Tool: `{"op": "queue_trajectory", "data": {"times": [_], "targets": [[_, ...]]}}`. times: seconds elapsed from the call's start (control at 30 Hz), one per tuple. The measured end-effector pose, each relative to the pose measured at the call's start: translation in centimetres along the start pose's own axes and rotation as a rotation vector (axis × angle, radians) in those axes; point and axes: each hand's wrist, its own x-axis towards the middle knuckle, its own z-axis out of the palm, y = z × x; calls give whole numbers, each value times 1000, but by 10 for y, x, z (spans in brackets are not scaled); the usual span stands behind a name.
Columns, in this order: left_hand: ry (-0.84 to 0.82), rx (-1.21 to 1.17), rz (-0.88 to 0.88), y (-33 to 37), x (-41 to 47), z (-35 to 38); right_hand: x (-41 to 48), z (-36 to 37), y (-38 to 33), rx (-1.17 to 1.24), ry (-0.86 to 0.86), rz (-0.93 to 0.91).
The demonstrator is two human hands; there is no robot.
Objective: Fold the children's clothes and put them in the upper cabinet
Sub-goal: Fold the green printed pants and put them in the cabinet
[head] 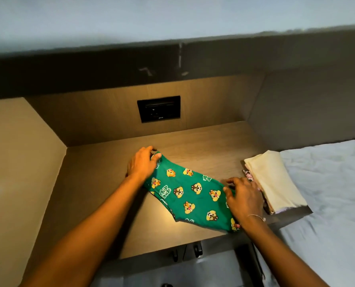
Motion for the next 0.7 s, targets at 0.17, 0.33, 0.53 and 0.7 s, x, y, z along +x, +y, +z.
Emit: {"op": "queue_trajectory", "data": {"times": [0.17, 0.33, 0.53, 0.7], "targets": [[71, 163, 97, 24, -98, 39, -17, 4, 25, -19, -153, -211], [-20, 192, 223, 21, -129, 61, -42, 9, 24, -85, -200, -338], [-71, 88, 297, -4, -91, 25, -62, 15, -9, 63, -298, -469], [-46, 17, 564, -9, -163, 32, -58, 10, 0, 30, -356, -749]]}}
